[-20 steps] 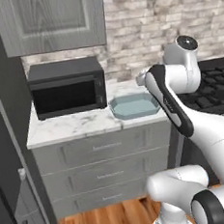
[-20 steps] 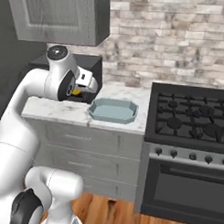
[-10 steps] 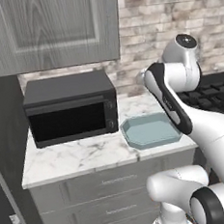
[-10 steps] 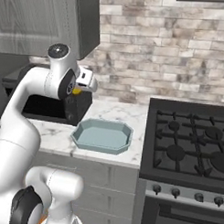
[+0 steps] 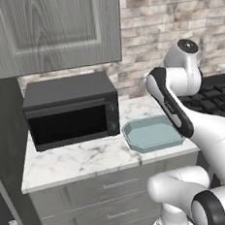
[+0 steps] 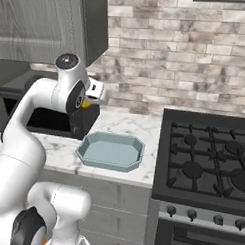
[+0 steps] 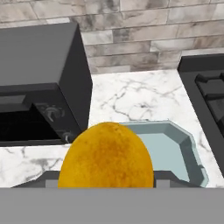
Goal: Pick up both mangos from the fridge and place them inside the tupperware on the counter.
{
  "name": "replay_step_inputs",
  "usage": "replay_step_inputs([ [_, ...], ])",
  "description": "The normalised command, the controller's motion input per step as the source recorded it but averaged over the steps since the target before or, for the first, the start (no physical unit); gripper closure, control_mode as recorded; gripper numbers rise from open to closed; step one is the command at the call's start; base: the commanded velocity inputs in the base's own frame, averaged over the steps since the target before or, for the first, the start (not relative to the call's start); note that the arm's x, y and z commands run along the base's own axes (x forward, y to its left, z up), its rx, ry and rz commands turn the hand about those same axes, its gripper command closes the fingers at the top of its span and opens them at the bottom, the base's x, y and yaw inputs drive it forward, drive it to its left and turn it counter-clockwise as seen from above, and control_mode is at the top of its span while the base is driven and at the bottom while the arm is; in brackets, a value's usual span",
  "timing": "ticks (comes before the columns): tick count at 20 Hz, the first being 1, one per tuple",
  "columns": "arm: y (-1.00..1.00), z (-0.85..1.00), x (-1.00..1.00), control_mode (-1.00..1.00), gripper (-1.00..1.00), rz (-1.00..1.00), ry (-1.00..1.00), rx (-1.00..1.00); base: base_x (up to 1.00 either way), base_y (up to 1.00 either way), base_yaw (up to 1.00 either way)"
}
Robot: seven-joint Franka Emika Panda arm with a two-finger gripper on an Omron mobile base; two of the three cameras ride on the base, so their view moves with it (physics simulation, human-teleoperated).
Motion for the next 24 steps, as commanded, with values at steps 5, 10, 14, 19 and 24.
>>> replay_step_inputs([
  [5, -0.20, -0.87, 0.00, -1.00, 1.00, 0.00, 0.00, 0.00, 0.00, 0.00, 0.00],
  [10, -0.08, -1.00, 0.06, -1.00, 1.00, 0.00, 0.03, -0.02, 0.00, 0.00, 0.00],
  [14, 0.00, -0.94, 0.19, -1.00, 1.00, 0.00, 0.04, -0.03, 0.00, 0.00, 0.00],
  [19, 0.00, -0.66, 0.51, -1.00, 1.00, 0.00, 0.10, -0.01, 0.00, 0.00, 0.00],
  [24, 0.00, -0.46, 0.57, -1.00, 1.00, 0.00, 0.08, 0.00, 0.00, 0.00, 0.00],
])
